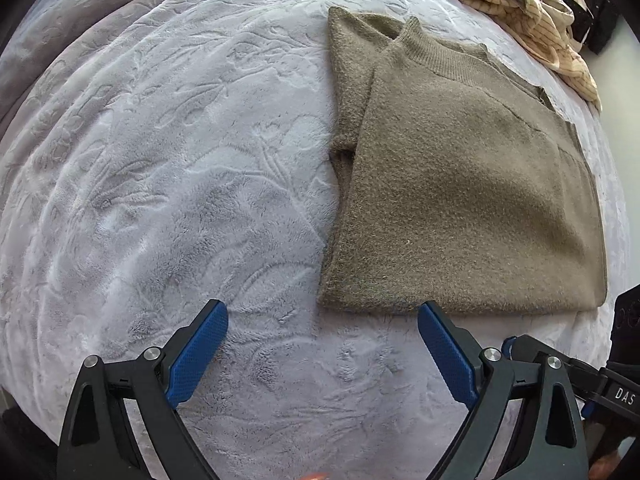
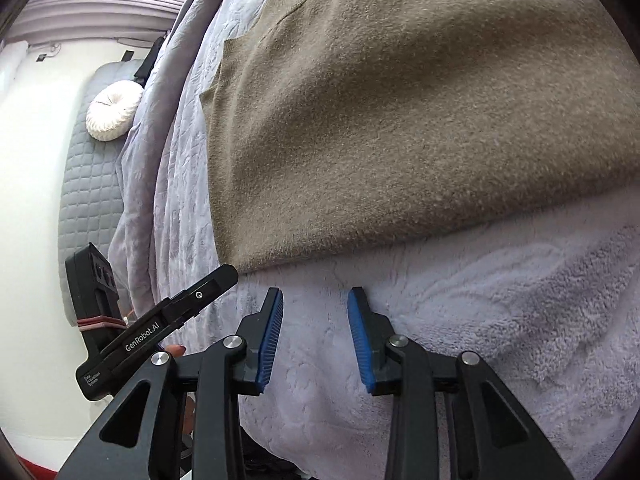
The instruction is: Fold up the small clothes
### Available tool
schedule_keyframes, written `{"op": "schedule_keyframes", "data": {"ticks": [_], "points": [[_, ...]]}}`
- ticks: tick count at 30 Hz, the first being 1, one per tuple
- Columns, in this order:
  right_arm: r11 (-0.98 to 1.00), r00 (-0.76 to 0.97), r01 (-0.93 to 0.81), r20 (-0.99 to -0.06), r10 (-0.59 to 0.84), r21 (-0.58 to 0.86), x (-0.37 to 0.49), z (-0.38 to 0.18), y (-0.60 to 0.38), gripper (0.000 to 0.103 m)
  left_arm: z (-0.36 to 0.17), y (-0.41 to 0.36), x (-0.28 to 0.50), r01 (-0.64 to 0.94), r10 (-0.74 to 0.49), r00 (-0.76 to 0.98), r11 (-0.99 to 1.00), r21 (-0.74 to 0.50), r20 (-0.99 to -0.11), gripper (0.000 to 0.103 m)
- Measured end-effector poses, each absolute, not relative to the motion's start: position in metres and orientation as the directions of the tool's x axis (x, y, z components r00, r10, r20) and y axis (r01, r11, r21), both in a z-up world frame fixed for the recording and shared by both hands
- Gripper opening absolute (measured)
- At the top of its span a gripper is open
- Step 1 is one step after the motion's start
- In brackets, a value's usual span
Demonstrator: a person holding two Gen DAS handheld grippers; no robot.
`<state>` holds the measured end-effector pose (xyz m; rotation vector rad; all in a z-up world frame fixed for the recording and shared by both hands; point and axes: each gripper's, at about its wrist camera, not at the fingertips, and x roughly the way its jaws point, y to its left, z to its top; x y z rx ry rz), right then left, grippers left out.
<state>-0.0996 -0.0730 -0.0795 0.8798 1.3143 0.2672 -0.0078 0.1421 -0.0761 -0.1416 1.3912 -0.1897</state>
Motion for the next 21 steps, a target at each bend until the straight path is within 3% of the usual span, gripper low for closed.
{"op": "schedule_keyframes", "data": {"ticks": [4, 12, 21], "points": [[0.634, 0.302, 0.298, -0.701, 0.646, 0.713, -0.099, -0.078, -0.075, 0.049, -0.076, 0.136, -0.003, 0.032, -0.228, 0.171, 0.974, -0.226, -0.958, 0.102], [0.562, 0.371, 0.347, -0.660, 0.653, 0.751, -0.099, -0.083, -0.086, 0.050, -0.083, 0.151, 0.011, -0.019, -0.241, 0.137, 0.969, -0.245, -0.961, 0.102], [0.340, 0.548, 0.408, -0.525, 0.651, 0.847, -0.095, -0.103, -0.092, 0.051, -0.077, 0.176, 0.031, -0.075, -0.465, 0.150, 0.874, -0.480, -0.872, 0.102]]}}
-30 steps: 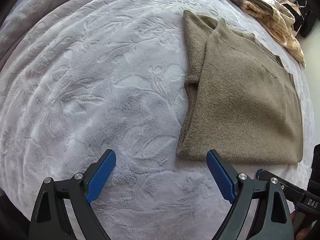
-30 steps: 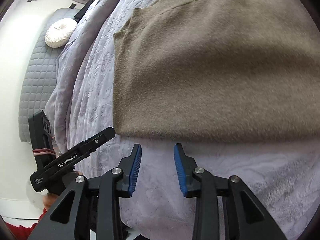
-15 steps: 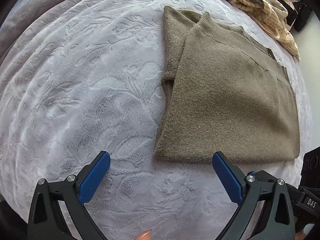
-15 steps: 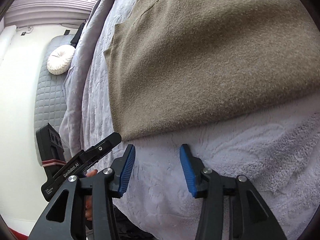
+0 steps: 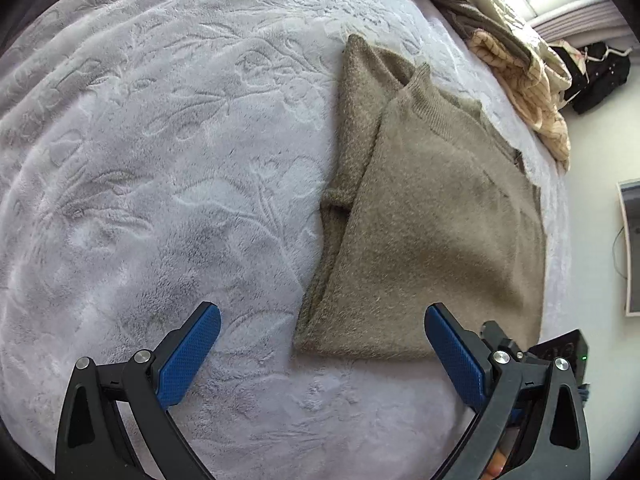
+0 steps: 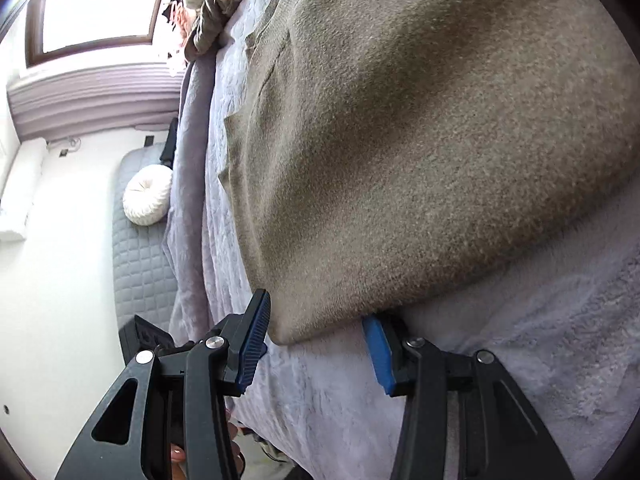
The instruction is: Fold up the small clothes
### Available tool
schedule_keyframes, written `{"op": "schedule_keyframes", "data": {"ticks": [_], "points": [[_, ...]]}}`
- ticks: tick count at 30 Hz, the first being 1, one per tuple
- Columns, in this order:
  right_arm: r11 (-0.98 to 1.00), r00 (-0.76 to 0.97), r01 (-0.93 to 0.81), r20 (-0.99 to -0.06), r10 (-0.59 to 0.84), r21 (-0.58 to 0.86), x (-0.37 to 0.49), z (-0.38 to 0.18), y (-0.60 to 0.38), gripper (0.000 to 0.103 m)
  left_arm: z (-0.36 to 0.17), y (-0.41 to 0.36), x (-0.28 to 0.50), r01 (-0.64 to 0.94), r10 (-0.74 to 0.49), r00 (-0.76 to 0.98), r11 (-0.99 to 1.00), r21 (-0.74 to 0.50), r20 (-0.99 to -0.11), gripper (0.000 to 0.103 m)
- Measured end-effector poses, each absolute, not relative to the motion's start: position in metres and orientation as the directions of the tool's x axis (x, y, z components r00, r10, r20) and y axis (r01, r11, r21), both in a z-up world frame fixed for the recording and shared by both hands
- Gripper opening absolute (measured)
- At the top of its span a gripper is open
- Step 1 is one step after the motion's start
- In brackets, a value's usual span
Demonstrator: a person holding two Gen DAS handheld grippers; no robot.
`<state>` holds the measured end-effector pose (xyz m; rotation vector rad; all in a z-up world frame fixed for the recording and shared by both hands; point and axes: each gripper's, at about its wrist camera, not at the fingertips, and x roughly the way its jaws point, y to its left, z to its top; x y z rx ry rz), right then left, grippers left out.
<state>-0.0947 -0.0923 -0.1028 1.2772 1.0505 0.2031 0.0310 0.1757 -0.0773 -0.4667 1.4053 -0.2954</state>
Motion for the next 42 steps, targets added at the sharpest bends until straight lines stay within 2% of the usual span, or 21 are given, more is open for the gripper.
{"op": "schedule_keyframes", "data": {"ticks": [5, 6, 7, 8, 9, 15, 20, 24, 28, 30, 33, 35, 36, 38, 40, 41, 42], "points": [[0.233, 0.609, 0.419, -0.462, 0.645, 0.878, -0.080, -0.117, -0.081, 0.051, -0.078, 0.172, 0.049, -0.059, -0.524, 0.145, 0.842, -0.536, -0.839, 0.102], [0.196, 0.604, 0.421, -0.435, 0.668, 0.886, -0.075, -0.120, -0.079, 0.049, -0.079, 0.171, 0.053, -0.057, -0.542, 0.137, 0.831, -0.553, -0.829, 0.102], [0.153, 0.597, 0.426, -0.404, 0.693, 0.892, -0.071, -0.124, -0.078, 0.043, -0.080, 0.169, 0.058, -0.057, -0.567, 0.130, 0.815, -0.577, -0.814, 0.102], [0.100, 0.599, 0.423, -0.361, 0.714, 0.900, -0.068, -0.127, -0.079, 0.021, -0.081, 0.168, 0.059, -0.058, -0.592, 0.123, 0.797, -0.601, -0.796, 0.102], [0.060, 0.612, 0.410, -0.323, 0.722, 0.910, -0.066, -0.127, -0.080, 0.009, -0.082, 0.167, 0.065, -0.059, -0.616, 0.116, 0.779, -0.624, -0.779, 0.102], [0.014, 0.618, 0.290, -0.198, 0.761, 0.957, -0.056, -0.101, -0.089, 0.009, -0.087, 0.156, 0.107, -0.023, -0.686, 0.091, 0.724, -0.690, -0.722, 0.102], [0.020, 0.606, 0.246, -0.170, 0.777, 0.969, -0.051, -0.089, -0.092, 0.009, -0.095, 0.130, 0.139, 0.030, -0.729, 0.016, 0.684, -0.729, -0.684, 0.102], [0.108, 0.544, 0.262, -0.239, 0.804, 0.959, -0.048, -0.089, -0.086, 0.009, -0.086, 0.102, 0.145, 0.101, -0.726, -0.001, 0.684, -0.722, -0.688, 0.102], [0.308, 0.380, 0.281, -0.400, 0.834, 0.909, -0.049, -0.088, -0.076, 0.013, -0.089, 0.086, 0.144, 0.137, -0.649, 0.002, 0.754, -0.643, -0.761, 0.095], [0.433, 0.290, 0.249, -0.493, 0.820, 0.866, -0.054, -0.077, -0.072, 0.013, -0.094, 0.084, 0.144, 0.131, -0.637, -0.007, 0.764, -0.632, -0.771, 0.094], [0.581, 0.314, 0.180, -0.606, 0.730, 0.794, -0.054, -0.048, -0.085, 0.013, -0.096, 0.084, 0.144, 0.133, -0.614, -0.003, 0.782, -0.609, -0.790, 0.088], [0.689, 0.366, 0.180, -0.698, 0.616, 0.702, -0.043, -0.033, -0.102, 0.013, -0.096, 0.083, 0.144, 0.138, -0.575, 0.008, 0.811, -0.569, -0.818, 0.071], [0.732, 0.380, 0.197, -0.739, 0.556, 0.652, -0.034, -0.033, -0.112, 0.009, -0.096, 0.081, 0.143, 0.150, -0.539, 0.012, 0.834, -0.531, -0.842, 0.064], [0.770, 0.379, 0.214, -0.778, 0.501, 0.601, -0.028, -0.042, -0.123, 0.009, -0.096, 0.079, 0.142, 0.171, -0.502, 0.026, 0.854, -0.491, -0.864, 0.043], [0.801, 0.307, 0.236, -0.825, 0.475, 0.550, -0.029, -0.069, -0.131, 0.006, -0.092, 0.079, 0.140, 0.180, -0.491, 0.047, 0.860, -0.477, -0.870, 0.030], [0.785, 0.296, 0.252, -0.817, 0.494, 0.566, -0.027, -0.083, -0.132, 0.001, -0.089, 0.078, 0.139, 0.184, -0.484, 0.060, 0.865, -0.467, -0.873, 0.024], [0.761, 0.315, 0.263, -0.799, 0.513, 0.592, -0.026, -0.089, -0.134, 0.001, -0.084, 0.079, 0.138, 0.187, -0.485, 0.078, 0.865, -0.465, -0.871, 0.023]]}}
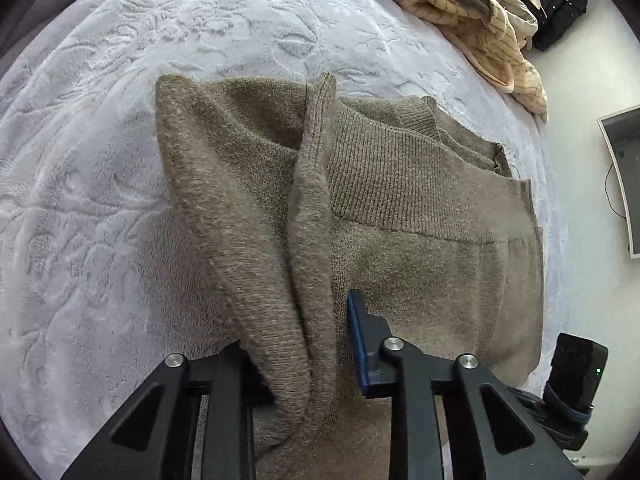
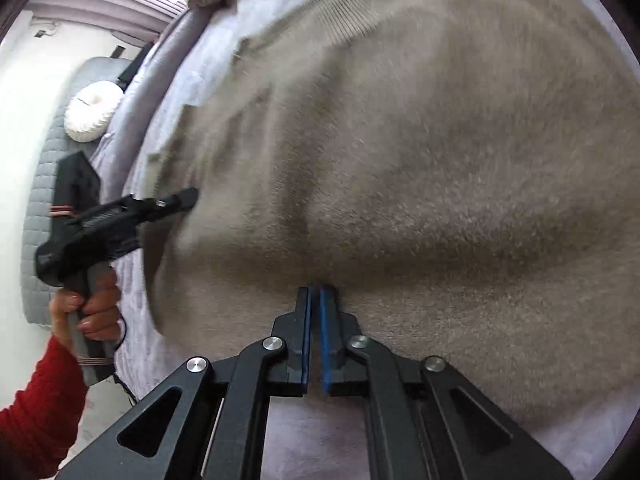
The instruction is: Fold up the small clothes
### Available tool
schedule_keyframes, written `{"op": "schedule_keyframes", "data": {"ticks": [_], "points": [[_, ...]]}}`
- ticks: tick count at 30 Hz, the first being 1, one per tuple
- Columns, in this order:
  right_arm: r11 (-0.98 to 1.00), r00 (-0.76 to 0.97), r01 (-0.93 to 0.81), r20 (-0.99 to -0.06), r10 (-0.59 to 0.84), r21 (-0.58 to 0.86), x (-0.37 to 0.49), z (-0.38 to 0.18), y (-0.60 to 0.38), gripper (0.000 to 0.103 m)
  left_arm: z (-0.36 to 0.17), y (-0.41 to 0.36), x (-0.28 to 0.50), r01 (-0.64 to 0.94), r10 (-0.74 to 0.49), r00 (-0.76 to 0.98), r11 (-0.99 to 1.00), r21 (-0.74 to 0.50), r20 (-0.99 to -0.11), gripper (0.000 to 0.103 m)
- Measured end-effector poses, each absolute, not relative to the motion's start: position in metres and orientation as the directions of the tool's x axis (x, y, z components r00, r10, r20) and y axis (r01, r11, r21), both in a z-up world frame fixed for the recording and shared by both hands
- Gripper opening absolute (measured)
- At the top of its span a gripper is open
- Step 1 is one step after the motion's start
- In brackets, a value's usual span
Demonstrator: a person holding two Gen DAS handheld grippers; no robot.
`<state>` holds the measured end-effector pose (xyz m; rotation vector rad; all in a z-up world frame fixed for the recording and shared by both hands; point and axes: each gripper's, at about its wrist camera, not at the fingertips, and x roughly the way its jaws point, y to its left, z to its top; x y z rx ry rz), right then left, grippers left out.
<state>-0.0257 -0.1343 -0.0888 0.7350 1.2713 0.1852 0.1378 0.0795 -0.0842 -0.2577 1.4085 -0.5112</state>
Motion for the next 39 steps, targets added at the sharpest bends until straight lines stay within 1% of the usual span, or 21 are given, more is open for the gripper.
{"op": "schedule_keyframes", "data": {"ticks": [1, 3, 9, 10, 11, 14, 20, 23, 27, 30, 32, 36, 37, 38, 39], "points": [[0.748, 0.328, 0.265, -0.786, 0.523, 0.608, -0.025, -0.090, -0.136, 0.001, -0.078, 0.081, 0.136, 0.193, -0.503, 0.097, 0.856, -0.480, -0.859, 0.022], [0.741, 0.347, 0.250, -0.772, 0.532, 0.623, -0.027, -0.089, -0.137, 0.001, -0.061, 0.081, 0.130, 0.211, -0.543, 0.133, 0.833, -0.512, -0.829, 0.022], [0.682, 0.396, 0.251, -0.716, 0.575, 0.687, -0.038, -0.087, -0.145, 0.002, -0.012, 0.054, 0.122, 0.243, -0.622, 0.163, 0.778, -0.580, -0.766, 0.019], [0.673, 0.404, 0.251, -0.707, 0.580, 0.696, -0.041, -0.085, -0.146, 0.002, -0.002, 0.047, 0.121, 0.253, -0.634, 0.168, 0.768, -0.588, -0.755, 0.015], [0.665, 0.413, 0.252, -0.700, 0.583, 0.703, -0.044, -0.083, -0.150, 0.004, 0.005, 0.040, 0.121, 0.261, -0.648, 0.167, 0.756, -0.600, -0.744, 0.015], [0.641, 0.449, 0.255, -0.675, 0.585, 0.724, -0.054, -0.074, -0.162, 0.009, 0.026, 0.004, 0.120, 0.295, -0.666, 0.160, 0.737, -0.608, -0.729, 0.015], [0.583, 0.532, 0.293, -0.635, 0.559, 0.758, -0.088, -0.057, -0.221, 0.009, 0.037, -0.094, 0.105, 0.412, -0.662, 0.086, 0.704, -0.579, -0.744, 0.015], [0.560, 0.574, 0.316, -0.625, 0.529, 0.766, -0.100, -0.055, -0.249, 0.009, 0.030, -0.149, 0.091, 0.474, -0.629, 0.057, 0.700, -0.533, -0.775, 0.015], [0.526, 0.604, 0.360, -0.622, 0.498, 0.771, -0.108, -0.064, -0.279, 0.009, -0.003, -0.209, 0.068, 0.557, -0.507, 0.049, 0.729, -0.397, -0.861, 0.015], [0.491, 0.615, 0.378, -0.610, 0.501, 0.785, -0.109, -0.074, -0.295, 0.009, -0.022, -0.225, 0.055, 0.586, -0.447, 0.078, 0.744, -0.322, -0.891, 0.015], [0.465, 0.622, 0.378, -0.591, 0.513, 0.801, -0.113, -0.078, -0.309, 0.009, -0.019, -0.229, 0.048, 0.606, -0.430, 0.113, 0.744, -0.280, -0.896, 0.015], [0.406, 0.641, 0.371, -0.546, 0.540, 0.835, -0.113, -0.086, -0.319, 0.009, -0.002, -0.232, 0.033, 0.661, -0.381, 0.208, 0.733, -0.158, -0.901, 0.015], [0.385, 0.648, 0.368, -0.530, 0.547, 0.846, -0.112, -0.088, -0.322, 0.012, 0.001, -0.232, 0.030, 0.673, -0.378, 0.220, 0.726, -0.141, -0.899, 0.021], [0.356, 0.659, 0.368, -0.511, 0.552, 0.859, -0.111, -0.091, -0.324, 0.019, 0.004, -0.234, 0.026, 0.687, -0.392, 0.219, 0.712, -0.144, -0.893, 0.033], [0.323, 0.673, 0.365, -0.487, 0.557, 0.873, -0.111, -0.093, -0.326, 0.028, 0.007, -0.235, 0.025, 0.701, -0.418, 0.212, 0.694, -0.160, -0.883, 0.037]]}}
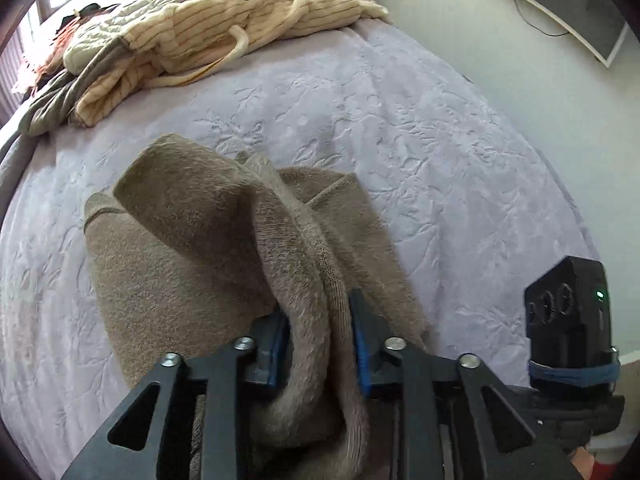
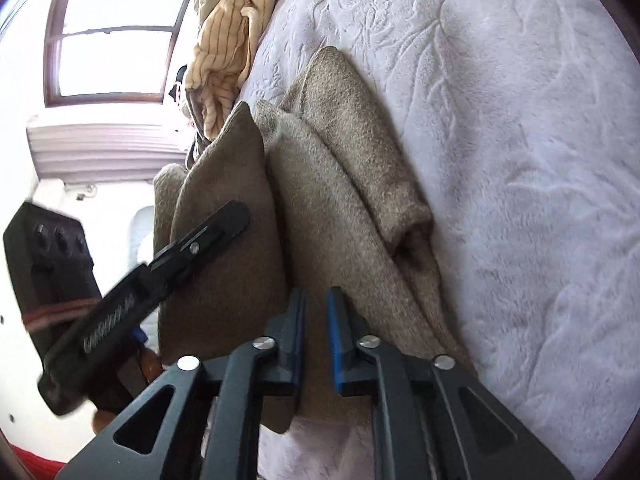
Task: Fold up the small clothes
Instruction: 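Lift the held sweater off the bed with both tools, then open the left tool while the right tool keeps holding the sweater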
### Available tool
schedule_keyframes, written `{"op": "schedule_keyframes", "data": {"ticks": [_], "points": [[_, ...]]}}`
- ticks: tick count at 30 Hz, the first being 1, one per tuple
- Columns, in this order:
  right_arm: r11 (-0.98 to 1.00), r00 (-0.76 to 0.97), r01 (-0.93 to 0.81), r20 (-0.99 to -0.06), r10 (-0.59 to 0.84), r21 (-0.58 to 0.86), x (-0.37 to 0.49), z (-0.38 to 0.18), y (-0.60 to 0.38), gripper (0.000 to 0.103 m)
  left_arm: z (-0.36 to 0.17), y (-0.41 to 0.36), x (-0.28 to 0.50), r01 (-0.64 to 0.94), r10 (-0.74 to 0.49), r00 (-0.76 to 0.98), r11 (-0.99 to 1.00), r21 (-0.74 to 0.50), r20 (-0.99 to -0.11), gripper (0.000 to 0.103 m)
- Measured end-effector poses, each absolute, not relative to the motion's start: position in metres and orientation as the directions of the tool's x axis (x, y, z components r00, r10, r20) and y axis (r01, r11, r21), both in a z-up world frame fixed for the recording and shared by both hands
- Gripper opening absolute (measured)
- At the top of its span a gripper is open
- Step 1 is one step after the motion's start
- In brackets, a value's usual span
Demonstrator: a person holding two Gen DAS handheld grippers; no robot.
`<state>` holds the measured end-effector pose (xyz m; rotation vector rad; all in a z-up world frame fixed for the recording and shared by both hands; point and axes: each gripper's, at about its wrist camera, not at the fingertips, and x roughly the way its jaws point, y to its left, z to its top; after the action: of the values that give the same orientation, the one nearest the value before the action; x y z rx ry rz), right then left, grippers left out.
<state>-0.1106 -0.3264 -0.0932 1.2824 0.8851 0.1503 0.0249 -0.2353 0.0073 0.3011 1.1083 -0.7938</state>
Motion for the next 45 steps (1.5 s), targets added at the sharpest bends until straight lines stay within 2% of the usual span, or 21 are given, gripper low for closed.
{"op": "schedule_keyframes", "data": {"ticks": [1, 2, 6, 8, 10, 14, 17, 19, 23, 25, 26, 27, 29, 32, 36, 37, 38, 40, 43, 44, 45], "points": [[0.295, 0.686, 0.361, -0.466, 0.559, 0.885, -0.108, -0.095, -0.328, 0.032, 0.011, -0.238, 0.021, 0.716, -0.443, 0.208, 0.676, -0.173, -0.872, 0.046], [0.273, 0.695, 0.360, -0.452, 0.559, 0.892, -0.110, -0.096, -0.331, 0.035, 0.016, -0.241, 0.017, 0.731, -0.464, 0.206, 0.659, -0.180, -0.862, 0.047], [0.218, 0.713, 0.365, -0.422, 0.560, 0.905, -0.103, -0.103, -0.334, 0.036, 0.031, -0.249, 0.012, 0.747, -0.489, 0.221, 0.642, -0.177, -0.844, 0.047], [0.170, 0.730, 0.358, -0.389, 0.562, 0.918, -0.107, -0.106, -0.339, 0.037, 0.038, -0.234, 0.018, 0.721, -0.498, 0.219, 0.662, -0.205, -0.839, 0.047], [0.099, 0.757, 0.344, -0.338, 0.560, 0.934, -0.120, -0.109, -0.347, 0.042, 0.044, -0.208, 0.029, 0.683, -0.504, 0.235, 0.694, -0.228, -0.831, 0.047], [0.014, 0.787, 0.302, -0.257, 0.560, 0.953, -0.115, -0.113, -0.355, 0.049, 0.035, -0.151, 0.061, 0.574, -0.433, 0.305, 0.795, -0.199, -0.849, 0.047], [-0.021, 0.790, 0.262, -0.202, 0.578, 0.965, -0.110, -0.111, -0.361, 0.051, 0.012, -0.118, 0.085, 0.468, -0.316, 0.350, 0.875, -0.128, -0.882, 0.047], [-0.043, 0.790, 0.250, -0.178, 0.587, 0.967, -0.101, -0.111, -0.363, 0.057, -0.007, -0.102, 0.096, 0.414, -0.274, 0.355, 0.903, -0.112, -0.894, 0.047], [0.113, 0.703, 0.315, -0.312, 0.640, 0.942, -0.073, -0.102, -0.360, 0.059, -0.035, -0.090, 0.100, 0.364, -0.246, 0.332, 0.924, -0.117, -0.910, 0.047], [0.271, 0.631, 0.332, -0.427, 0.648, 0.903, -0.058, -0.089, -0.351, 0.053, -0.038, -0.090, 0.098, 0.353, -0.244, 0.343, 0.928, -0.117, -0.907, 0.047], [0.374, 0.597, 0.334, -0.501, 0.627, 0.865, -0.051, -0.081, -0.346, 0.025, -0.038, -0.090, 0.098, 0.350, -0.239, 0.346, 0.930, -0.111, -0.907, 0.047], [0.504, 0.558, 0.329, -0.595, 0.579, 0.799, -0.043, -0.068, -0.339, 0.014, -0.036, -0.091, 0.097, 0.347, -0.234, 0.348, 0.932, -0.107, -0.908, 0.047], [0.637, 0.562, 0.257, -0.649, 0.513, 0.727, -0.034, -0.039, -0.326, 0.014, -0.029, -0.093, 0.096, 0.352, -0.240, 0.358, 0.930, -0.108, -0.902, 0.047], [0.704, 0.620, 0.164, -0.628, 0.471, 0.691, -0.033, -0.001, -0.318, 0.014, -0.011, -0.102, 0.086, 0.402, -0.270, 0.400, 0.910, -0.097, -0.876, 0.047], [0.682, 0.619, 0.247, -0.653, 0.436, 0.689, -0.035, -0.022, -0.332, 0.014, -0.022, -0.132, 0.079, 0.476, -0.235, 0.403, 0.879, -0.016, -0.884, 0.047], [0.678, 0.611, 0.278, -0.669, 0.422, 0.681, -0.036, -0.034, -0.338, 0.014, -0.027, -0.137, 0.078, 0.489, -0.232, 0.409, 0.872, -0.003, -0.883, 0.050], [0.672, 0.601, 0.306, -0.684, 0.413, 0.675, -0.037, -0.046, -0.344, 0.014, -0.031, -0.141, 0.077, 0.494, -0.219, 0.427, 0.869, 0.023, -0.877, 0.063], [0.633, 0.594, 0.358, -0.691, 0.413, 0.686, -0.036, -0.072, -0.354, 0.015, -0.035, -0.143, 0.077, 0.483, -0.198, 0.462, 0.874, 0.059, -0.864, 0.075], [0.598, 0.605, 0.393, -0.686, 0.404, 0.698, -0.042, -0.073, -0.363, 0.017, -0.029, -0.133, 0.083, 0.477, -0.225, 0.419, 0.879, 0.003, -0.880, 0.075], [0.627, 0.589, 0.411, -0.718, 0.371, 0.662, -0.044, -0.068, -0.364, 0.026, -0.025, -0.128, 0.083, 0.473, -0.224, 0.409, 0.881, -0.004, -0.884, 0.075], [0.653, 0.576, 0.415, -0.739, 0.350, 0.633, -0.046, -0.062, -0.363, 0.026, -0.021, -0.124, 0.082, 0.472, -0.219, 0.404, 0.882, -0.003, -0.888, 0.075]]}}
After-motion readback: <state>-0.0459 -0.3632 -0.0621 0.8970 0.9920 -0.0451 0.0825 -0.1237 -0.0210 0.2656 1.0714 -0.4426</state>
